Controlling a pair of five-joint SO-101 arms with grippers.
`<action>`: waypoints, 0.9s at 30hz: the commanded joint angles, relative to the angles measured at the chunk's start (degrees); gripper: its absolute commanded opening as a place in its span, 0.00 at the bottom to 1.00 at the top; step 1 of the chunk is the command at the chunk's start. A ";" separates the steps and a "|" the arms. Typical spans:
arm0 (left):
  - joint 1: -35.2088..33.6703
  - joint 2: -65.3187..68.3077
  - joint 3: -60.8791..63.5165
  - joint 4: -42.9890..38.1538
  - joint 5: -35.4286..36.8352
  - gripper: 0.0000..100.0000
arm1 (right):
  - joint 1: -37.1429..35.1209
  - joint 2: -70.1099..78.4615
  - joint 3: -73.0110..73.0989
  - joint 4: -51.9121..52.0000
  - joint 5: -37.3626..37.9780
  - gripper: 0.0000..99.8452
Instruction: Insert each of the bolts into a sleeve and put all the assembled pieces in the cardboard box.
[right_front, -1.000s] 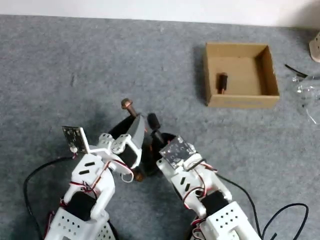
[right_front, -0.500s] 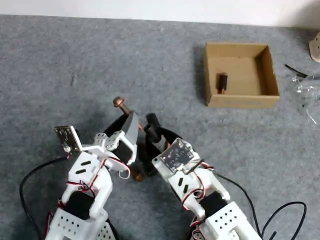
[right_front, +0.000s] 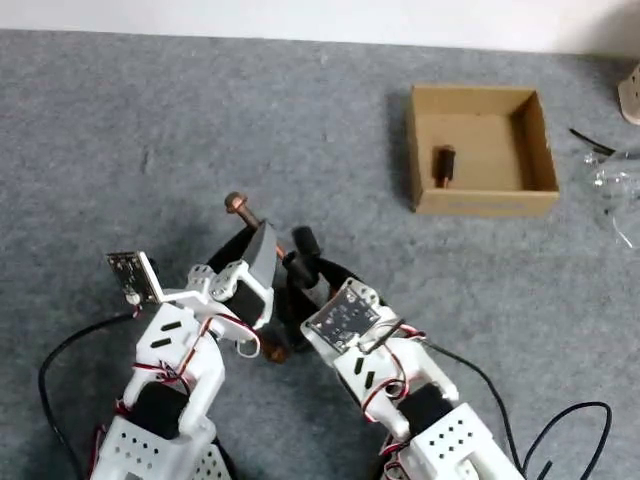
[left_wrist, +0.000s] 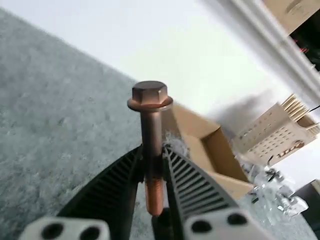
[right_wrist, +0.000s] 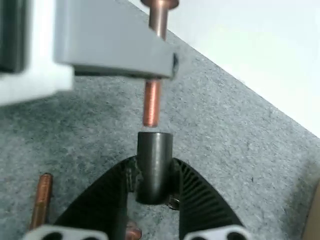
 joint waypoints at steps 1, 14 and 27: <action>0.04 -1.27 0.40 -3.43 0.44 0.00 | -0.66 -0.66 6.55 -0.48 0.79 0.00; 5.14 -1.01 1.19 0.26 0.18 0.00 | -0.22 -0.75 6.37 0.66 0.88 0.00; 5.93 -1.01 1.19 0.97 0.18 0.00 | 1.27 -0.75 6.37 0.66 0.88 0.00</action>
